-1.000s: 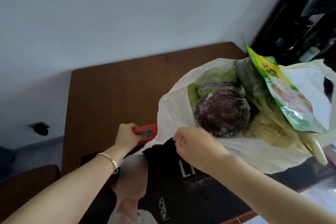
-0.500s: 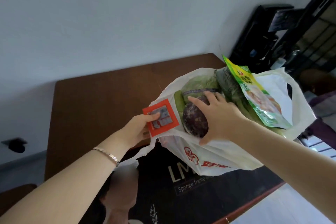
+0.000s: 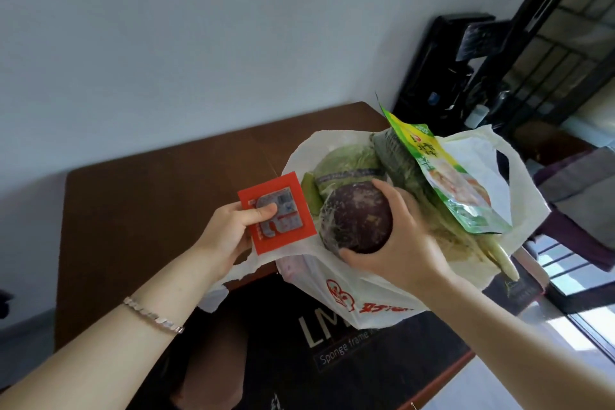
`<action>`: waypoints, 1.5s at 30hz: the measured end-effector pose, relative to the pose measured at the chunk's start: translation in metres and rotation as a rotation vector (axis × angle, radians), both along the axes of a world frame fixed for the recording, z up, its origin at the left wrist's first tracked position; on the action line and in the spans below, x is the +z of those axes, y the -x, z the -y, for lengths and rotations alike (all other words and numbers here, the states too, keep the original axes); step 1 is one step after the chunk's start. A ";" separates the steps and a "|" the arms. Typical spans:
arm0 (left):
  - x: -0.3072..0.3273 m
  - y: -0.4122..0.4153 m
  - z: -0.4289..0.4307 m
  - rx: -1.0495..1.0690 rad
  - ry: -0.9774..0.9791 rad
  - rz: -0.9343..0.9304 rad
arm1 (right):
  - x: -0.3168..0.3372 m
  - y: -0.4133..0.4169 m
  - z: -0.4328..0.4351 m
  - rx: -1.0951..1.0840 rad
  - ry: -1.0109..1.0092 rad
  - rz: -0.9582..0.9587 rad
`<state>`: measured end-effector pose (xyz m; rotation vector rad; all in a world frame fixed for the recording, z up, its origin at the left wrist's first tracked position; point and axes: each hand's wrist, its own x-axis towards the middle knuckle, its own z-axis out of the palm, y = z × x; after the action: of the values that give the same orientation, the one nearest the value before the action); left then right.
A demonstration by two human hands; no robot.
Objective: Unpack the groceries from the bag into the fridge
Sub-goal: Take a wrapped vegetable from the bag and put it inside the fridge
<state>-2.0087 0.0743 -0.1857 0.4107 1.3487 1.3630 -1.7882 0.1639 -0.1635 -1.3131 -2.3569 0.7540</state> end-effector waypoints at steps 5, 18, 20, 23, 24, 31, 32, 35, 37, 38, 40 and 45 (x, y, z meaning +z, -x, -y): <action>0.005 0.003 -0.003 -0.044 0.001 -0.011 | 0.002 0.010 0.027 -0.098 0.140 -0.323; 0.108 -0.077 -0.018 0.033 -0.233 -0.825 | 0.089 -0.087 0.046 -0.165 0.071 -0.815; 0.129 -0.118 -0.021 0.023 -0.334 -0.879 | 0.103 -0.123 0.052 -0.196 0.044 -0.922; 0.156 -0.193 -0.024 -0.028 -0.468 -0.948 | 0.119 -0.195 0.061 -0.288 -0.106 -0.947; 0.162 -0.220 -0.025 -0.053 -0.510 -0.956 | 0.122 -0.223 0.065 -0.338 -0.164 -0.923; 0.159 -0.462 -0.055 -0.532 -0.703 -0.902 | 0.120 -0.449 0.114 -0.738 -0.425 -0.722; 0.154 -0.500 -0.059 -0.615 -0.713 -0.903 | 0.118 -0.483 0.125 -0.798 -0.436 -0.710; 0.137 -0.612 -0.071 -0.815 -0.685 -0.862 | 0.115 -0.579 0.162 -0.968 -0.477 -0.680; 0.129 -0.683 -0.075 -0.931 -0.679 -0.836 | 0.113 -0.637 0.188 -1.083 -0.504 -0.662; 0.125 -0.718 -0.075 -0.986 -0.688 -0.829 | 0.112 -0.665 0.201 -1.141 -0.516 -0.650; 0.119 -0.789 -0.069 -1.105 -0.719 -0.802 | 0.111 -0.715 0.228 -1.257 -0.559 -0.624; 0.106 -0.953 -0.040 -1.395 -0.770 -0.639 | 0.098 -0.819 0.289 -1.562 -0.665 -0.576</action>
<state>-1.0553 0.1143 -0.0798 1.9757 0.5499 0.4353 -0.9694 -0.1255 -0.0652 -1.6896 -0.5446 -0.1693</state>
